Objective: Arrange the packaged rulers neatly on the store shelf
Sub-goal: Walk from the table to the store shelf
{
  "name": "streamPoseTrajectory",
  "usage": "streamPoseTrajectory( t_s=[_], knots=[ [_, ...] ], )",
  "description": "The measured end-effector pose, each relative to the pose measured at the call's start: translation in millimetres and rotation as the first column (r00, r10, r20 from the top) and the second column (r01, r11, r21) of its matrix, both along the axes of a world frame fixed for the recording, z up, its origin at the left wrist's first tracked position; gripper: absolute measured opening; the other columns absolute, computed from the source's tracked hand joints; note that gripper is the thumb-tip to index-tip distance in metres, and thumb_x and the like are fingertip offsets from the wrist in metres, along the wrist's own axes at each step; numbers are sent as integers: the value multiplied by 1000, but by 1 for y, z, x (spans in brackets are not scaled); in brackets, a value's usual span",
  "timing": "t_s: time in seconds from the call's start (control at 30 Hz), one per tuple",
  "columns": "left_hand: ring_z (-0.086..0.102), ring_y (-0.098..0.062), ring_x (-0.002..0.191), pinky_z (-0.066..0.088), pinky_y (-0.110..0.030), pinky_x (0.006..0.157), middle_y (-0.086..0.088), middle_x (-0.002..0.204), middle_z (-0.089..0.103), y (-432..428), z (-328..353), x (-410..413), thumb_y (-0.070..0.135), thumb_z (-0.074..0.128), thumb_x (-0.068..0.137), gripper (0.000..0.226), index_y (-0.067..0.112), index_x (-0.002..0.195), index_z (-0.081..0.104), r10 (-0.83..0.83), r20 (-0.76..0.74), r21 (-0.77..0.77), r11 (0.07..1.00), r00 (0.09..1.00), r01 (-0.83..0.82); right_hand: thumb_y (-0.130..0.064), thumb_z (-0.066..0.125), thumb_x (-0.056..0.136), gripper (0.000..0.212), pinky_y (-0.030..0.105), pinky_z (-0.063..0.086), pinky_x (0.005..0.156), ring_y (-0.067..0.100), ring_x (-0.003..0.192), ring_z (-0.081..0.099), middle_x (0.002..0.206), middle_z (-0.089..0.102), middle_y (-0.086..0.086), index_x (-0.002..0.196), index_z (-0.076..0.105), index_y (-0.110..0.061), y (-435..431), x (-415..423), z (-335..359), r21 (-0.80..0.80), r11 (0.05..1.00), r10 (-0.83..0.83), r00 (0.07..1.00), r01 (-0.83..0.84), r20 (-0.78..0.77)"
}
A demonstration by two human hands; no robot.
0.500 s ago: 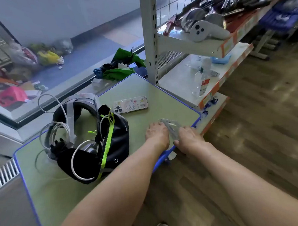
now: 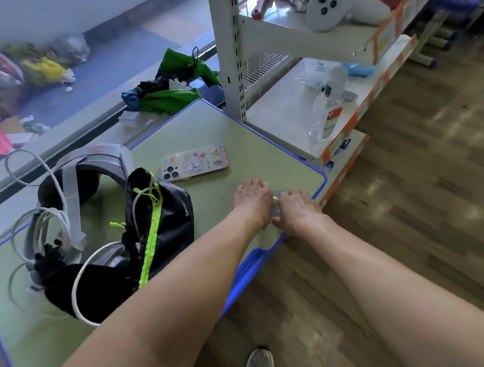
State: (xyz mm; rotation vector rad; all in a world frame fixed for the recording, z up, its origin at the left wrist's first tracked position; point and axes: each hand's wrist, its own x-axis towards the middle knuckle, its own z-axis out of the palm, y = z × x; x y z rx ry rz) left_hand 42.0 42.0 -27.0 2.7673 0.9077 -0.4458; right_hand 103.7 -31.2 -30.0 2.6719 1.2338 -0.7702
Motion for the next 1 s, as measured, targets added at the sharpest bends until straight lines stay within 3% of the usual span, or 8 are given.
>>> streamPoseTrajectory(
  t_s=[0.27, 0.43, 0.6, 0.77, 1.0],
  knots=[
    [43, -28, 121, 35, -36, 97, -10, 128, 47, 8, -9, 7, 35, 55, 90, 40, 14, 123, 53, -59, -37, 18, 998, 998, 59, -25, 50, 97, 42, 38, 40, 97, 30, 123, 39, 133, 39, 13, 134, 43, -7, 12, 8, -10, 49, 998, -48, 999, 47, 14],
    [42, -27, 122, 33, -36, 97, -10, 128, 47, 11, -10, 7, 36, 61, 86, 42, 15, 122, 53, -58, -23, 47, 997, 998, 59, -28, 57, 94, 45, 38, 42, 95, 31, 120, 43, 129, 38, 13, 131, 45, -6, 15, 9, -8, 57, 995, -76, 997, 77, -17],
    [41, -28, 123, 31, -36, 98, -9, 130, 46, 13, -12, 7, 35, 57, 88, 41, 15, 123, 50, -69, -22, 55, 996, 997, 71, -33, 60, 91, 53, 40, 42, 95, 33, 119, 46, 130, 41, 15, 132, 39, -7, 17, 9, -5, 54, 994, -94, 994, 97, -62],
    [41, -29, 123, 32, -36, 98, -11, 131, 45, 13, -14, 8, 35, 56, 89, 42, 14, 125, 48, -68, -27, 58, 996, 997, 70, -34, 59, 91, 46, 39, 43, 91, 32, 115, 50, 126, 49, 15, 128, 44, -11, 15, 12, -5, 17, 996, -88, 995, 89, -56],
    [46, -31, 119, 37, -37, 94, -12, 126, 47, 15, -16, 11, 40, 65, 85, 54, 10, 127, 48, -35, -62, -3, 999, 997, 35, -45, 68, 83, 67, 41, 43, 95, 35, 122, 41, 132, 37, 15, 135, 37, -16, 11, 17, -5, -66, 986, -158, 987, 155, -41]
  ],
)
